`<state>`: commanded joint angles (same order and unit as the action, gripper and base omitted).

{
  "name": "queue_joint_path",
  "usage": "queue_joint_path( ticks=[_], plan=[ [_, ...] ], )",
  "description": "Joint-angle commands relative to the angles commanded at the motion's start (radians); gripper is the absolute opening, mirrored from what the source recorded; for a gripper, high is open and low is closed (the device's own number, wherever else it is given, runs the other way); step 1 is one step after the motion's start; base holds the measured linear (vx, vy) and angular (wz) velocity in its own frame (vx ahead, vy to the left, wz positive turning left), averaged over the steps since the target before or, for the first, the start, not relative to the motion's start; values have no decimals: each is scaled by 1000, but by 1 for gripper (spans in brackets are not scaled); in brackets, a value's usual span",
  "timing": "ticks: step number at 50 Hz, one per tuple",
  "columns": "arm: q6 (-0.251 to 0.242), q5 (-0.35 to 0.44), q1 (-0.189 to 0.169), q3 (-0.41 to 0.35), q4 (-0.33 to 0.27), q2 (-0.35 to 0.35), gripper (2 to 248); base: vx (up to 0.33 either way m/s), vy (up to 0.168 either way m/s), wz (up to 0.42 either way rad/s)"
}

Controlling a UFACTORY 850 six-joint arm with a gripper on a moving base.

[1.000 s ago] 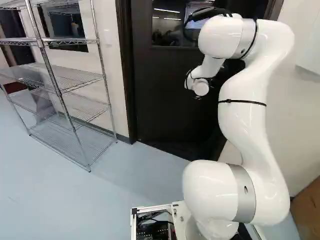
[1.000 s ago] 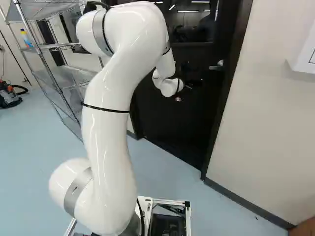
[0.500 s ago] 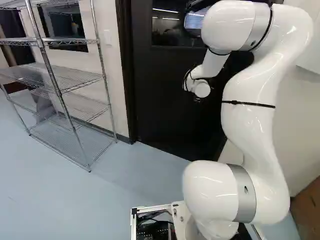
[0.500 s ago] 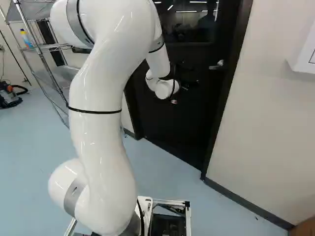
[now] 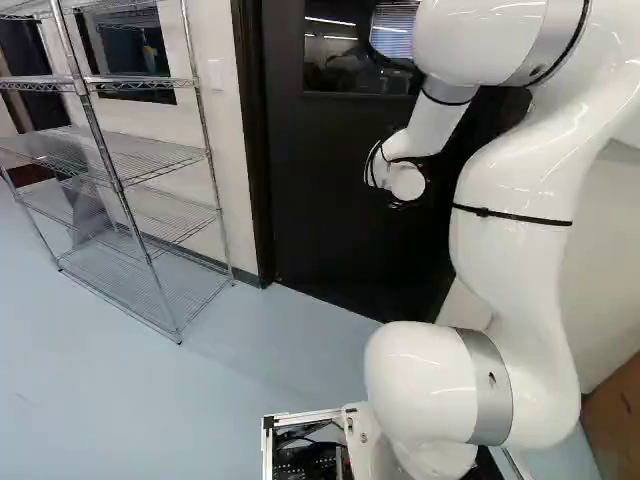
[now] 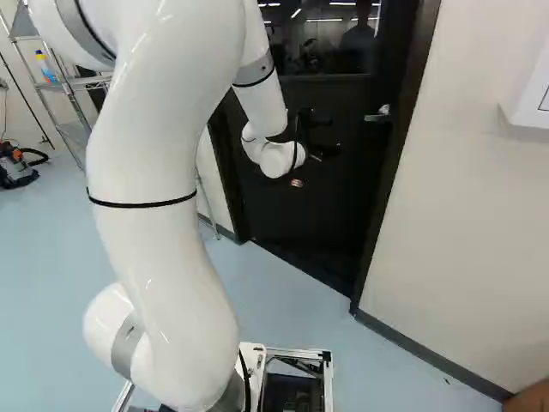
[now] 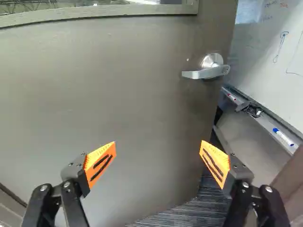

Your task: Open the door and move inside

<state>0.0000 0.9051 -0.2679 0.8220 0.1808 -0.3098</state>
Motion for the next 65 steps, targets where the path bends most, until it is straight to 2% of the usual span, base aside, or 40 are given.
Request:
queue_joint_path(
  ticks=[22, 55, 65],
  plan=[
    [0, -13, -7, -123, -23, 106, 247, 0, 0, 0],
    [0, -27, -31, -295, -25, 265, 247, 0, 0, 0],
    [0, -27, -35, -316, -25, 285, 247, 0, 0, 0]
  ],
)
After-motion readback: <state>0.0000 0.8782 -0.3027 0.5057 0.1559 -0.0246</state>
